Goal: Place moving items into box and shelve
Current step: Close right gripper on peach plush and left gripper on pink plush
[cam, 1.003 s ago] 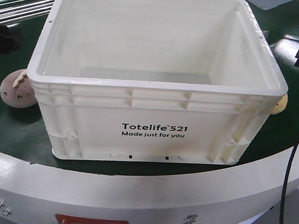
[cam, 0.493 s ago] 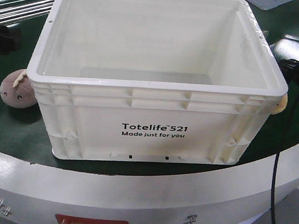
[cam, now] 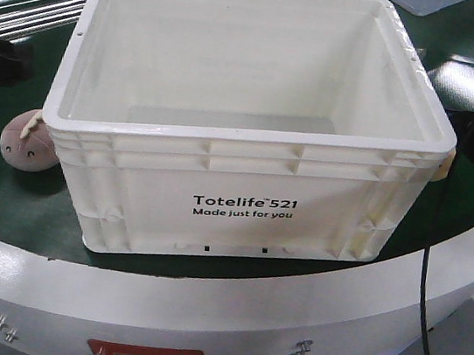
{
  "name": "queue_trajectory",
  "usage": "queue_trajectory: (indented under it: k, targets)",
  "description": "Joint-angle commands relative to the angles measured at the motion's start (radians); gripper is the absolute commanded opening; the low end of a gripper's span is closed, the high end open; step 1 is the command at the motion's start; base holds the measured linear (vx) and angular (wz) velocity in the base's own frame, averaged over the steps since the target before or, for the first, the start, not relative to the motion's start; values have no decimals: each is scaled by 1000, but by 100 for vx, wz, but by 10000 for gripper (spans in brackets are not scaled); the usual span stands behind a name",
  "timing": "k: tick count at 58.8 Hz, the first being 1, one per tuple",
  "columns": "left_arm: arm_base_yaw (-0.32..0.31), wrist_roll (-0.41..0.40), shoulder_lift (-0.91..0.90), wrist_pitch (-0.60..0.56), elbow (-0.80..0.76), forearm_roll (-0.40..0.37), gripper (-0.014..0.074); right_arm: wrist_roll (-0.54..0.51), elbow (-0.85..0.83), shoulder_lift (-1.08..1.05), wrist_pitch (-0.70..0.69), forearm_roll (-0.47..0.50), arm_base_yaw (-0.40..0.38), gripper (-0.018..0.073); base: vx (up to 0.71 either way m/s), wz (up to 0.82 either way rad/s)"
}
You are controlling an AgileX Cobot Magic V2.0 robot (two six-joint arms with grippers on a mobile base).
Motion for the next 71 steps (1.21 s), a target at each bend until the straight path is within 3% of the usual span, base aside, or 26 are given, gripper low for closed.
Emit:
queue_trajectory:
  k: [1,29,36,41,52,71]
  targets:
    - [5,-4,-23,-72,-36,-1,587,-7,-34,-25,-82,-8,-4,594,0,0]
    - [5,-4,-23,-57,-36,-1,587,-4,-34,84,-196,-7,-4,566,0,0]
    - [5,-4,-23,-54,-36,-1,587,-3,-34,107,-197,-7,-4,480,0,0]
    - [5,-4,-23,-51,-36,-1,587,-3,-34,115,-203,-7,-4,363,0,0]
    - [5,-4,-23,-48,-36,-1,587,-3,-34,115,-219,-9,-4,-25,0,0]
    - [6,-4,60,-42,-36,-1,587,-3,-34,115,-219,-12,-4,-15,0,0]
